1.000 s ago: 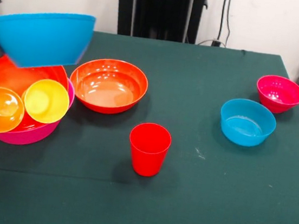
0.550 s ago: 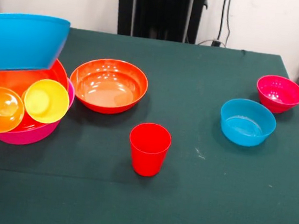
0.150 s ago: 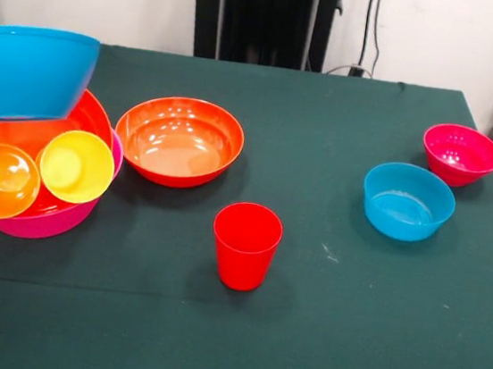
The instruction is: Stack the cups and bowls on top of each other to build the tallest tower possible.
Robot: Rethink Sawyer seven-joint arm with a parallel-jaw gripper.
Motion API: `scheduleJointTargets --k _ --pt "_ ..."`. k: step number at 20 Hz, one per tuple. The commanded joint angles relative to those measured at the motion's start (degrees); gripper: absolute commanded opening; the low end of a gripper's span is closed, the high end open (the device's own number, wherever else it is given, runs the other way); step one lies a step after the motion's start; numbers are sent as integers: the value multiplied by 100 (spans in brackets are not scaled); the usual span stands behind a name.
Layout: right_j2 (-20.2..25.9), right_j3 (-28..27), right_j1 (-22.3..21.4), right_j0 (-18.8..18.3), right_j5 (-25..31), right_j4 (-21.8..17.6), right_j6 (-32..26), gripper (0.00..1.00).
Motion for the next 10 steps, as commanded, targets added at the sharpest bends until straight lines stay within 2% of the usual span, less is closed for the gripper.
scheduleJointTargets --k 1,10 --pt "-452 -170 133 361 394 -378 -1599 0" --pt "-490 -111 208 377 244 -453 -1476 0"
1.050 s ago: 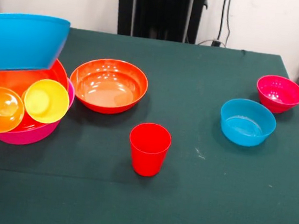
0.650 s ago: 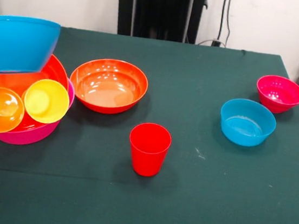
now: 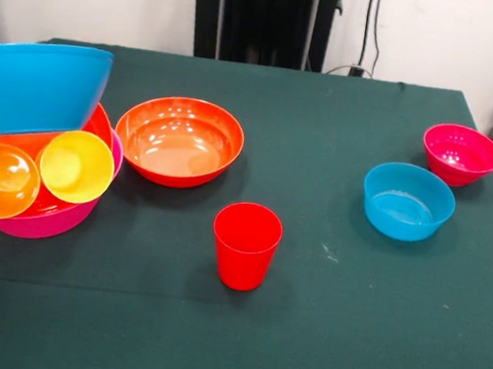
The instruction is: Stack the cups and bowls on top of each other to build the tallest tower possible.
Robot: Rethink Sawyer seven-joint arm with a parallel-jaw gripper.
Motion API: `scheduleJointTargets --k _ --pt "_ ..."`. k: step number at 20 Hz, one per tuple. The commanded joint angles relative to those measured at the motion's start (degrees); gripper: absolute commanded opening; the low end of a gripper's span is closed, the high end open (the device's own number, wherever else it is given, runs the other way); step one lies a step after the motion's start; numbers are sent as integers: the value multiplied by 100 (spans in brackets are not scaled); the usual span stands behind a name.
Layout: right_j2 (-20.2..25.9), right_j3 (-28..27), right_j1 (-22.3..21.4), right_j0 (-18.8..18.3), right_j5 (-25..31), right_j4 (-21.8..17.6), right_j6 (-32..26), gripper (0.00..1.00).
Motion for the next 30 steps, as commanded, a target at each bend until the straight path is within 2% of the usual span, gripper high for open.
scheduleJointTargets --k 1,12,19,30 --pt "-485 -127 70 366 239 -441 -1481 0" --pt "-563 -278 209 369 230 -519 -1531 0" --pt "-525 -152 344 313 17 -626 -1731 0" --pt "-560 49 320 206 1 -682 -1601 0"
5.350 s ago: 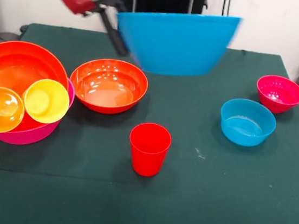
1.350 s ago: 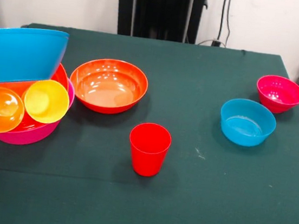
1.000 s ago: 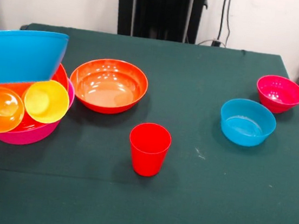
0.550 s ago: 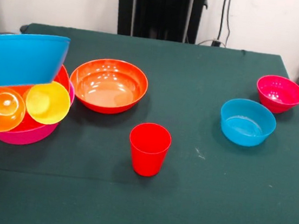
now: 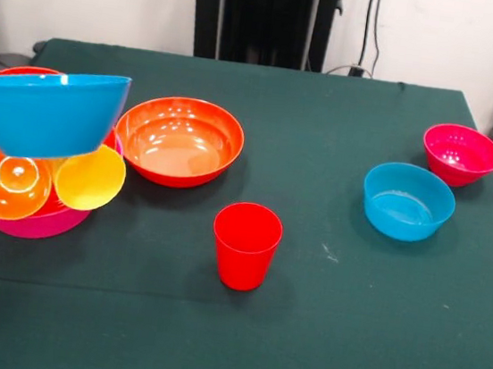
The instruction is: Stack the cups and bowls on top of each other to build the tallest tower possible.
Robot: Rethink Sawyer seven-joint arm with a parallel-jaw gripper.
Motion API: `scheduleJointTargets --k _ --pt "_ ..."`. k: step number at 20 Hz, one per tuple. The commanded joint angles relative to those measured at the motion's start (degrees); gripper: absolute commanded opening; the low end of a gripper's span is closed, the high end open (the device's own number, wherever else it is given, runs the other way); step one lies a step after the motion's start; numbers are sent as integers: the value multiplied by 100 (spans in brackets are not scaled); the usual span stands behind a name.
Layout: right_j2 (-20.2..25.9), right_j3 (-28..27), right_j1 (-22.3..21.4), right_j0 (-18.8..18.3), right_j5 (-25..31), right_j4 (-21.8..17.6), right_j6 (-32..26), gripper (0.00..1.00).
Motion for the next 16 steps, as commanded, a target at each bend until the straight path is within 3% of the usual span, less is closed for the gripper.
scheduleJointTargets --k 1,16 --pt "-506 49 47 208 19 -516 -1599 0" --pt "-520 -56 -22 208 306 -426 -1544 0"
